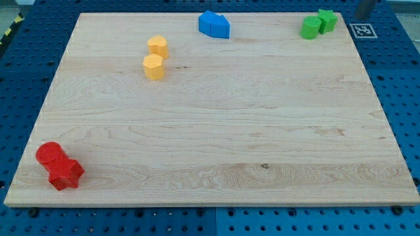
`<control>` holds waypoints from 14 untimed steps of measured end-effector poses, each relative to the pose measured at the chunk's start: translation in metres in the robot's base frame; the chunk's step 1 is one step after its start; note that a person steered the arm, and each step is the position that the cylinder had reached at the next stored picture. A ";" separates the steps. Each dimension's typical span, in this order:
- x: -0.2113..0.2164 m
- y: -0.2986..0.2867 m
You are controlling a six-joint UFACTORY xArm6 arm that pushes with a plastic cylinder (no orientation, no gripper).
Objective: Push green star along with green circle towards center
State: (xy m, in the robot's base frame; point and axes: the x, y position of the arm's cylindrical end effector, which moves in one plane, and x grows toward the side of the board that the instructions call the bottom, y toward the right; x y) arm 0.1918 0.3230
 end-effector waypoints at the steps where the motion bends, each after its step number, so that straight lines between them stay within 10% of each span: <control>1: 0.000 -0.016; 14: 0.059 -0.137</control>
State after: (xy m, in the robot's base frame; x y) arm 0.2507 0.1855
